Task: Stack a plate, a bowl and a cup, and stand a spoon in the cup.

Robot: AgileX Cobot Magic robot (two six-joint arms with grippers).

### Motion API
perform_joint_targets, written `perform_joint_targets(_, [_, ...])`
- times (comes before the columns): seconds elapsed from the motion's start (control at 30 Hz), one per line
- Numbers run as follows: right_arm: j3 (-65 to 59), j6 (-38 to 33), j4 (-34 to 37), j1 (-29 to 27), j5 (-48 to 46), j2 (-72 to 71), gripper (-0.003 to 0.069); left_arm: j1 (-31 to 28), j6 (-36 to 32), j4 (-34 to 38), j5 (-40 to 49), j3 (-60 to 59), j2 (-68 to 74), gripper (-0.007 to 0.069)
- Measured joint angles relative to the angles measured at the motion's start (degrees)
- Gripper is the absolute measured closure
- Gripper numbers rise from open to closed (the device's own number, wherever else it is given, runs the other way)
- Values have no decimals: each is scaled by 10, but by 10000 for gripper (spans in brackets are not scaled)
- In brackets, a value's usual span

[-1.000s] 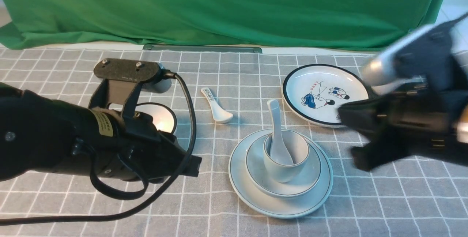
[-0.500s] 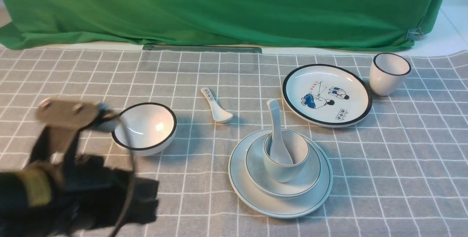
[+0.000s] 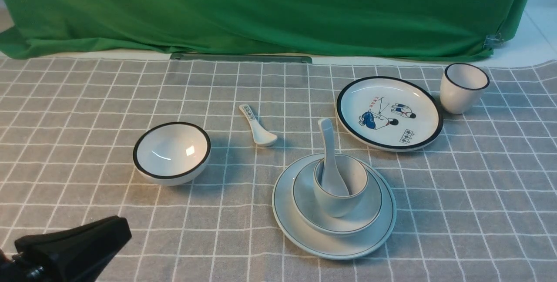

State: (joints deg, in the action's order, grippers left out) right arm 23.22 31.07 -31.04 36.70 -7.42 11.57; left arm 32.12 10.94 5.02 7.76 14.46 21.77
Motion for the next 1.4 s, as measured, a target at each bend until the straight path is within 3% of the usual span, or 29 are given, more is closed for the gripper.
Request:
perform_joint_targets(0.53, [0,0,0,0,0,0,590,0,-20,0,-10,-1,-2,615])
perform_joint_targets(0.7, [0,0,0,0,1,0,578,-5,-68,-34,-13,-5,-8,615])
perform_joint_targets(0.87, [0,0,0,0,1,0,571,-93,-129,1,-45,-56,-58,615])
perform_joint_targets(0.93, [0,0,0,0,1,0,564,-167,-142,18,-72,-100,-104,614])
perform_joint_targets(1.1, [0,0,0,0,2,0,556,-279,-148,22,-69,-147,-194,613])
perform_joint_targets(1.3, [0,0,0,0,1,0,545,-306,-152,-5,40,-148,-217,613])
perform_joint_targets(1.4, [0,0,0,0,1,0,533,-306,-152,-11,54,-148,-217,613])
